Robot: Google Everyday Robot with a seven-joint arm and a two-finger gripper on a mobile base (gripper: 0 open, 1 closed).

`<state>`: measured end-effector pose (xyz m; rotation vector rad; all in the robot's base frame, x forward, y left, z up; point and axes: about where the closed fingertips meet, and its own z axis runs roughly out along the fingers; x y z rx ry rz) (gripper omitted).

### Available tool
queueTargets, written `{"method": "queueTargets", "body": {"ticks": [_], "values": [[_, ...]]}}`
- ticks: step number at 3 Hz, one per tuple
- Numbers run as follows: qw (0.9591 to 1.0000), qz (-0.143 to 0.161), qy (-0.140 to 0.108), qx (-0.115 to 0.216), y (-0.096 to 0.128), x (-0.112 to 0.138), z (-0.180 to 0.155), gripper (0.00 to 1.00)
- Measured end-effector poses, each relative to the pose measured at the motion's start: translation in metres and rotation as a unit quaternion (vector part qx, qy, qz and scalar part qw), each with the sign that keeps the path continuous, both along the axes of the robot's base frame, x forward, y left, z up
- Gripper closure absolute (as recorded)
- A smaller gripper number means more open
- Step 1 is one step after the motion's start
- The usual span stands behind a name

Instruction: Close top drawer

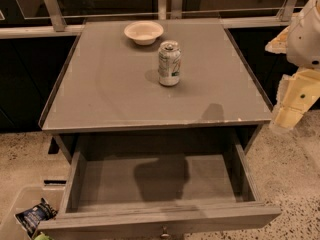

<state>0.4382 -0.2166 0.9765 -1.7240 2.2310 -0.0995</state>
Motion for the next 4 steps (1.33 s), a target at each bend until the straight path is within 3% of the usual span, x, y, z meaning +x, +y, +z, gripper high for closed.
{"method": "queueTargets", "body": {"ticks": [2,3,4], "values": [[0.9999,0.008,-0.009,-0.003,-0.002,-0.009,-0.003,0.00],[0.9991,0.026,-0.033,-0.001,-0.004,-0.036,-0.008,0.00],[0.9967,0.040,-0.068,0.019,-0.008,-0.085,-0.032,0.00]]}}
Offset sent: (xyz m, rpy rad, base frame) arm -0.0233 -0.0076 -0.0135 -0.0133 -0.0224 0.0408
